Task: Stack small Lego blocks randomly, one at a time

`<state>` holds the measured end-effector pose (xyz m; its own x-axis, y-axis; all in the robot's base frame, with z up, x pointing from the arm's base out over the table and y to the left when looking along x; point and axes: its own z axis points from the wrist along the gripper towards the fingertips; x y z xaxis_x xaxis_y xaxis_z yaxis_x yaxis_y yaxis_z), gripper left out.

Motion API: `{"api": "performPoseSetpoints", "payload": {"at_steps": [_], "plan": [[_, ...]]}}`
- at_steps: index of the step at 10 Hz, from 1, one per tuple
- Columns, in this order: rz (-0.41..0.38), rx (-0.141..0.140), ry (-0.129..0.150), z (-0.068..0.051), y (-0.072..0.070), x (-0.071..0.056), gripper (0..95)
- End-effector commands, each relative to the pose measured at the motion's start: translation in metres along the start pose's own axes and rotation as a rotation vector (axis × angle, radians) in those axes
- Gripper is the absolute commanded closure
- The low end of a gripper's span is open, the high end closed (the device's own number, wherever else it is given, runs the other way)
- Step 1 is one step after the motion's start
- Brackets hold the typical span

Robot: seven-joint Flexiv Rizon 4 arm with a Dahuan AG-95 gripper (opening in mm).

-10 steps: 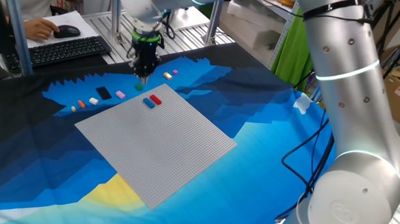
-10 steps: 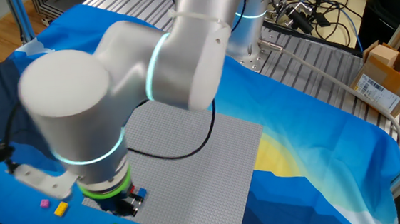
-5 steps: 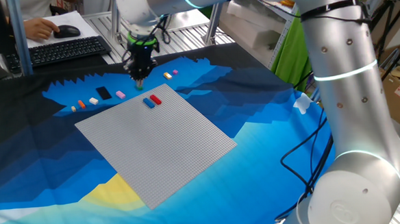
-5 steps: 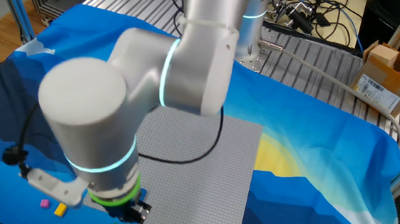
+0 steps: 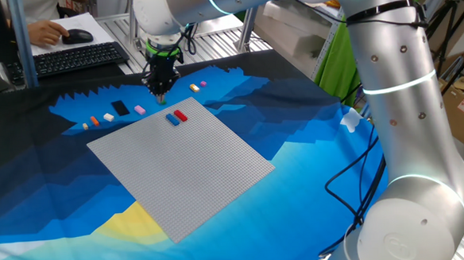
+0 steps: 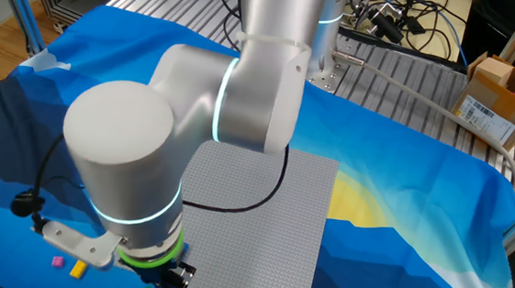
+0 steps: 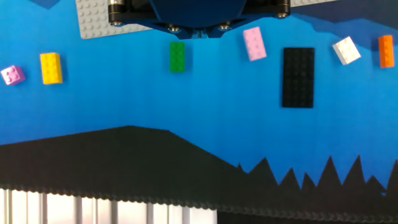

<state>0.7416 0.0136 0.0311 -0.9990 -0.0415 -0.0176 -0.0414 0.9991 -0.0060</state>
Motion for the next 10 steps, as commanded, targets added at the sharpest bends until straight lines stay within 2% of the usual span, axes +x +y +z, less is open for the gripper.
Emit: {"api": "performPoseSetpoints", "payload": {"at_steps": [1,2,8,10], "plan": [[0.023,-0.009,-0.003,-0.003,0.01,0.001,95.0],[0.024,-0.009,-0.005,-0.004,0.017,0.002,76.0],[0.03,-0.009,-0.021,0.009,0.04,0.0,76.0],[0.032,-0.012,-0.025,0.012,0.043,-0.002,76.0]]}}
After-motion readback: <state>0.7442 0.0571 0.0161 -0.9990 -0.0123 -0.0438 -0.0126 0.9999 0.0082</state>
